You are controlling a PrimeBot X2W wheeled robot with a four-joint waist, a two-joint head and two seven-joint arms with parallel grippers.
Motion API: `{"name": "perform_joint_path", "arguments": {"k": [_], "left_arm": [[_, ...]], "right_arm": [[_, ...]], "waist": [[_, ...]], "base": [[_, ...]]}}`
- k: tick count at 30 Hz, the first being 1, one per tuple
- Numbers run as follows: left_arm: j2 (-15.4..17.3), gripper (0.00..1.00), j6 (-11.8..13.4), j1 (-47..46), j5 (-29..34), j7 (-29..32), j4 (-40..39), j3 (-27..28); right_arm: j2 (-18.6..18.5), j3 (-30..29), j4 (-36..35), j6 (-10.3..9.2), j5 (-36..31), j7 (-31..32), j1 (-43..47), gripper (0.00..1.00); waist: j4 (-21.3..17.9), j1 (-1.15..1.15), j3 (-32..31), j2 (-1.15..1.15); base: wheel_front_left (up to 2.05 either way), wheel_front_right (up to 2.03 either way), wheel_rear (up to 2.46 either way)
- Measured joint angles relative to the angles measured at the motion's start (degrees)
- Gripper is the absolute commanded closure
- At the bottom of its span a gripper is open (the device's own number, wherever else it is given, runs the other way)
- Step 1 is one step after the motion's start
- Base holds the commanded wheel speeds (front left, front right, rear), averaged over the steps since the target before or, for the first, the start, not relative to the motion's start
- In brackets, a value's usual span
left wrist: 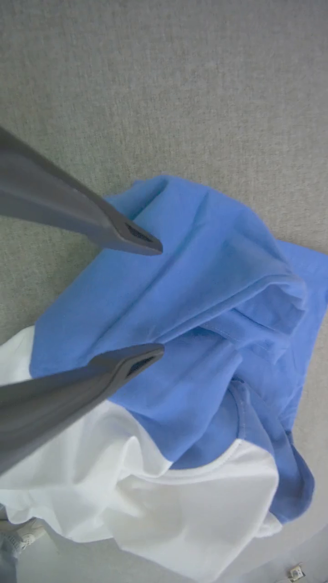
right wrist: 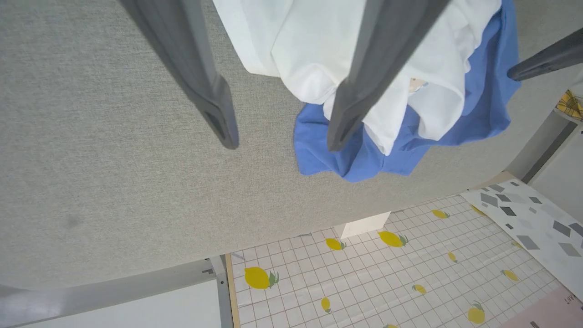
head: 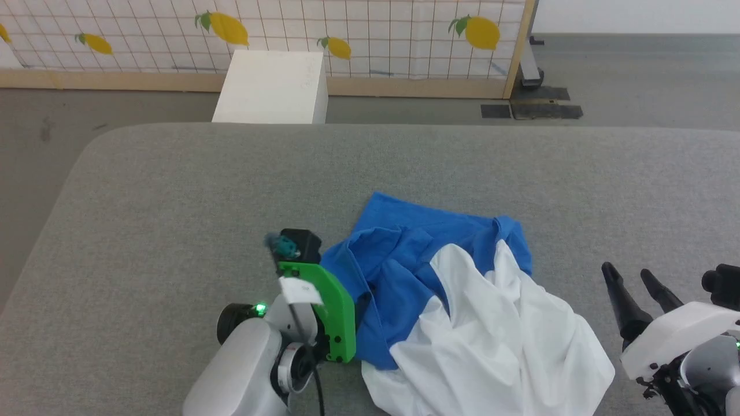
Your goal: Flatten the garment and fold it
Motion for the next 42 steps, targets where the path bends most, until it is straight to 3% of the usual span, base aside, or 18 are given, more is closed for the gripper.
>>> {"name": "perform_joint_path", "arguments": {"k": [4, 13, 14, 15, 16, 24, 32, 37, 42], "left_arm": [[0.4, 0.0, 1.8, -2.7, 2.7, 6.3, 1.7, -2.8], [0.0, 0.0, 1.1, -2.9, 2.3, 9.4, 4.5, -5.4], [0.0, 0.55, 0.9, -2.9, 2.1, 9.4, 4.8, -5.4], [-0.1, 0.95, 0.7, -2.9, 1.9, 9.0, 5.1, -5.4], [-0.3, 1.0, 0.6, -2.9, 1.4, 8.7, 5.5, -5.1], [-1.3, 1.0, -0.6, -2.7, -1.8, 4.2, 7.4, -2.8], [-0.6, 1.0, 0.5, -3.0, -7.6, -6.8, -2.3, 8.6], [2.7, 1.0, 4.9, -2.4, -8.9, -12.5, -8.7, 17.9], [6.0, 1.0, 11.4, 3.4, -8.9, -16.2, -12.6, 26.7]], "right_arm": [[0.0, 0.4, 0.9, 0.0, 0.6, -0.8, -0.1, 0.0], [0.0, 0.3, 2.0, 0.0, 0.8, -2.3, -0.7, 0.0], [0.0, 0.3, 2.3, 0.0, 0.8, -2.5, -0.9, 0.0], [0.1, 0.3, 2.3, 0.0, 0.8, -2.7, -1.1, 0.0], [0.1, 0.3, 2.4, 0.0, 0.8, -2.8, -1.2, 0.0], [0.1, 0.0, 3.7, 0.0, 0.6, -4.0, -1.2, 0.0], [0.1, -0.6, 4.6, 0.0, -1.0, -4.3, -1.1, 0.0], [0.1, -0.9, 4.8, 0.0, -1.0, -4.3, -1.0, 0.0], [0.1, -0.8, 4.8, 0.0, -1.0, -4.2, -1.0, 0.0]], "waist": [[-0.7, 0.0, 1.7, 0.0], [-2.8, 0.0, 4.2, 0.0], [-3.0, 0.0, 4.4, 0.0], [-3.1, 0.0, 4.5, 0.0], [-3.1, 0.0, 4.6, 0.0], [-2.3, 0.0, 4.7, 0.0], [-0.1, 0.0, 3.6, 0.0], [1.9, 0.0, 2.3, 0.0], [3.9, 0.0, 1.1, 0.0]], "base": [[0.0, 0.0, 0.0], [0.0, 0.0, 0.0], [0.0, 0.0, 0.0], [0.0, 0.0, 0.0], [0.0, 0.0, 0.0], [0.0, 0.0, 0.0], [0.0, 0.0, 0.0], [0.0, 0.0, 0.0], [0.0, 0.0, 0.0]]}}
